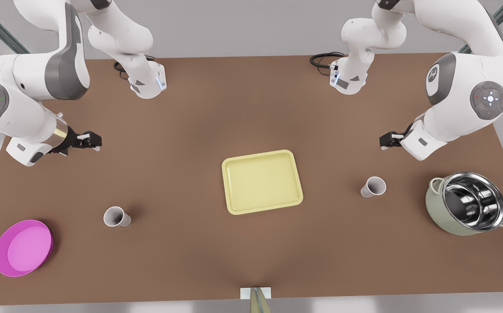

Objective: Use both arms to respectively pick up the white IKEA cups from the middle-left and middle-right positions, then place the white IKEA cups onto the middle-middle tray, ensuring that the cups remain upright and do not tip over

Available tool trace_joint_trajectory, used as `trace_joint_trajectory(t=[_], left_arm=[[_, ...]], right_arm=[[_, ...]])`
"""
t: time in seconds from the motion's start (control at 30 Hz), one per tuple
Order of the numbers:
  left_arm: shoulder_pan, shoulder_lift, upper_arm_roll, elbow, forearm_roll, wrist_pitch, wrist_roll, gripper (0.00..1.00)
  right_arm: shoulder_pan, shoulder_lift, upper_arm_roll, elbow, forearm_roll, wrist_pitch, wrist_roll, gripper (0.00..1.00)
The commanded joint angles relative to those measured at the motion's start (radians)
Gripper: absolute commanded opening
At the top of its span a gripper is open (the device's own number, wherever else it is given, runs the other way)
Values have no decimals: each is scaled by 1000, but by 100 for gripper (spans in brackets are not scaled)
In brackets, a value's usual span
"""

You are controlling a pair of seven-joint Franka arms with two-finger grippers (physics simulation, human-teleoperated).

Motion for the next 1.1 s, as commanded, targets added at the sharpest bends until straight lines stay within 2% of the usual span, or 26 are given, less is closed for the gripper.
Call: trace_joint_trajectory(t=[0.0, 0.1, 0.17, 0.23, 0.27, 0.33, 0.4, 0.47, 0.5, 0.6, 0.93, 1.07], left_arm=[[0, -1, 0, 1, -10, -6, 55, 100], [0, -1, 2, 1, -8, -6, 59, 100], [18, 71, 20, 1, -6, 34, 56, 100], [64, 189, 20, 5, -3, 210, 70, 100], [113, 284, 20, 5, -5, 364, 118, 100], [129, 361, 22, -11, -8, 491, 121, 100], [150, 354, 20, -86, -11, 564, 121, 100], [135, 262, 22, -300, -6, 720, 122, 100], [137, 265, 20, -304, -6, 718, 122, 100], [135, 270, 22, -355, -10, 726, 119, 100], [138, 265, 55, -481, -6, 722, 121, 100], [140, 272, 57, -485, -13, 738, 119, 100]], right_arm=[[-2, 1, 0, 0, 2, 2, -37, 100], [-25, 39, -1, 2, -6, 22, -39, 100], [-42, 173, -3, 56, -26, 84, -43, 100], [-68, 286, -3, 65, -86, 238, -42, 100], [-120, 352, -3, 68, -90, 342, -43, 100], [-138, 429, -1, 65, -92, 455, -34, 100], [-147, 483, -1, 54, -83, 531, -30, 100], [-149, 495, 0, 24, -66, 600, -27, 100], [-152, 494, 2, -21, -46, 689, -27, 100], [-151, 512, 2, -32, -27, 745, -25, 100], [-151, 532, 2, -110, 23, 740, -24, 100], [-152, 555, 2, -110, 25, 743, -24, 100]])
